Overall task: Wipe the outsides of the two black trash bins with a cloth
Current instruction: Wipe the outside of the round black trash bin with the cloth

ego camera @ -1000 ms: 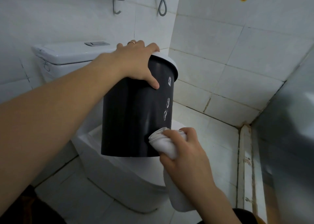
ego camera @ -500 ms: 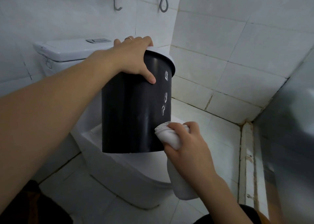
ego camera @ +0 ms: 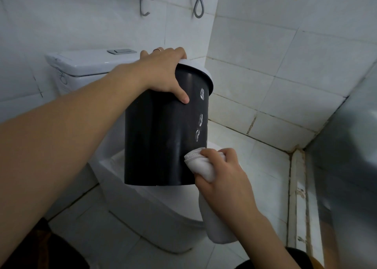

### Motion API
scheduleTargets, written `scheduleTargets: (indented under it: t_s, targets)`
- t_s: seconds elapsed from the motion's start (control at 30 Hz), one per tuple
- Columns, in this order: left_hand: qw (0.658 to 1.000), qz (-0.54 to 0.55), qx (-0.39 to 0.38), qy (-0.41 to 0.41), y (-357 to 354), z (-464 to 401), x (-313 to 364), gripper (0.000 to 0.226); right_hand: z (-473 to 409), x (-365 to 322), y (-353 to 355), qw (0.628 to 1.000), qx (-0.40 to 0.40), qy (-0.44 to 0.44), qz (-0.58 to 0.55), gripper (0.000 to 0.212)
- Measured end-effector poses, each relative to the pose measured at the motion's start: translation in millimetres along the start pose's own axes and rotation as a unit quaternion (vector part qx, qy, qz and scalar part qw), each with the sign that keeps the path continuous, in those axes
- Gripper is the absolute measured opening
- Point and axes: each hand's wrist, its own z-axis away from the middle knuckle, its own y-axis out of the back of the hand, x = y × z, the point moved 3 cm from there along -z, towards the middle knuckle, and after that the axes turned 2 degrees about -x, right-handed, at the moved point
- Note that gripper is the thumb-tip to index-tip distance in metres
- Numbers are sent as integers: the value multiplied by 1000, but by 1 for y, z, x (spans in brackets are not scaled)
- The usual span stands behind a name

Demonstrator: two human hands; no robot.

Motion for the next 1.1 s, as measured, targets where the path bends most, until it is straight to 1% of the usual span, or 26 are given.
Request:
scheduleTargets:
  t_s: [0.17,0.3,0.43,0.67,0.83,0.93,1.1]
  targets:
    - [1000,-8,-1,-1,-1,-1,2,103,8,6,4,999,-43,-13,17,38]
    - [1000,-10,1,1,-1,-3,3,103,-7,3,10,1000,4,-11,-4,41]
    - [1000,-12,-1,-3,0,-3,4,103,-9,-4,3,1000,7,-4,-3,42]
    - [1000,-15,-1,-3,0,-1,2,102,8,2,7,999,-50,-10,11,37]
    - [1000,-19,-5,-2,2,0,4,104,-11,-4,11,1000,5,-6,-1,39]
    - [1000,-21,-8,-6,3,0,5,103,-8,-5,6,1000,-9,-10,8,41]
    - [1000,-22,-10,-1,3,1,2,104,4,6,9,997,-63,-37,34,34]
